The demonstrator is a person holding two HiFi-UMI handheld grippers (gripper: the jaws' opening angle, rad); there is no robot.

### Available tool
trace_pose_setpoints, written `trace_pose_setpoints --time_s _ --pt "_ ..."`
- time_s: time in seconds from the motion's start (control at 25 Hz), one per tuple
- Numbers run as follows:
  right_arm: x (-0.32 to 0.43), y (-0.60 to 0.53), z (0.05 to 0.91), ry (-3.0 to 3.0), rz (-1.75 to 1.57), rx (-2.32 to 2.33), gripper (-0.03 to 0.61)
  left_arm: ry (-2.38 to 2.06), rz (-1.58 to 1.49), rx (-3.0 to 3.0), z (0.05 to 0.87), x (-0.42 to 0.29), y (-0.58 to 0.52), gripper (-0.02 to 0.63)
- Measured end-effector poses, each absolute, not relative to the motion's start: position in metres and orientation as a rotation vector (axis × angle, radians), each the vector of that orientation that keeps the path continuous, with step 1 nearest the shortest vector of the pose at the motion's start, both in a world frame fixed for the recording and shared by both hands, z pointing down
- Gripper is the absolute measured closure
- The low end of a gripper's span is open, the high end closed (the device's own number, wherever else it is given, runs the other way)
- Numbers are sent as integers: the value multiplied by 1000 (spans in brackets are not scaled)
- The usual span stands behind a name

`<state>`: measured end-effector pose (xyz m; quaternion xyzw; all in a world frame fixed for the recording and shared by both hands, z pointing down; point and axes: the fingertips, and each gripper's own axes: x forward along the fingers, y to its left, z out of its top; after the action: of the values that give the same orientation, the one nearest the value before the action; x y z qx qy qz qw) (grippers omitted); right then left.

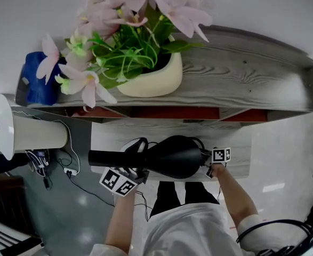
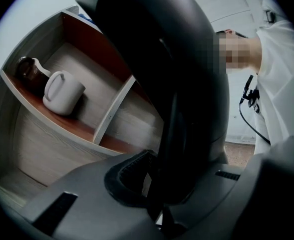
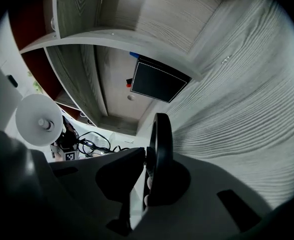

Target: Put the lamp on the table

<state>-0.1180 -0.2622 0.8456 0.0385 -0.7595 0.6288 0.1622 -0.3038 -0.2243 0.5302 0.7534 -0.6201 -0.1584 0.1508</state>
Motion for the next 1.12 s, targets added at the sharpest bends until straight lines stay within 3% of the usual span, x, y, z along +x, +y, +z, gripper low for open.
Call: trace_pose_setpoints --time_s 0.72,0.76,0.84,1.12 --pt "-114 -270 869 -2090 1769 221 555 -1855 -424 2108 529 -285 -234 604" --pt "-112 -271 870 -2085 1770 240 545 -1859 -425 2102 529 -286 -234 604" --pt "-104 -279 871 -2079 1787 289 462 -1865 -427 2095 529 -287 -235 604" --pt "-55 -306 869 -2069 1751 509 449 -1925 -402 2053 530 -281 -239 604"
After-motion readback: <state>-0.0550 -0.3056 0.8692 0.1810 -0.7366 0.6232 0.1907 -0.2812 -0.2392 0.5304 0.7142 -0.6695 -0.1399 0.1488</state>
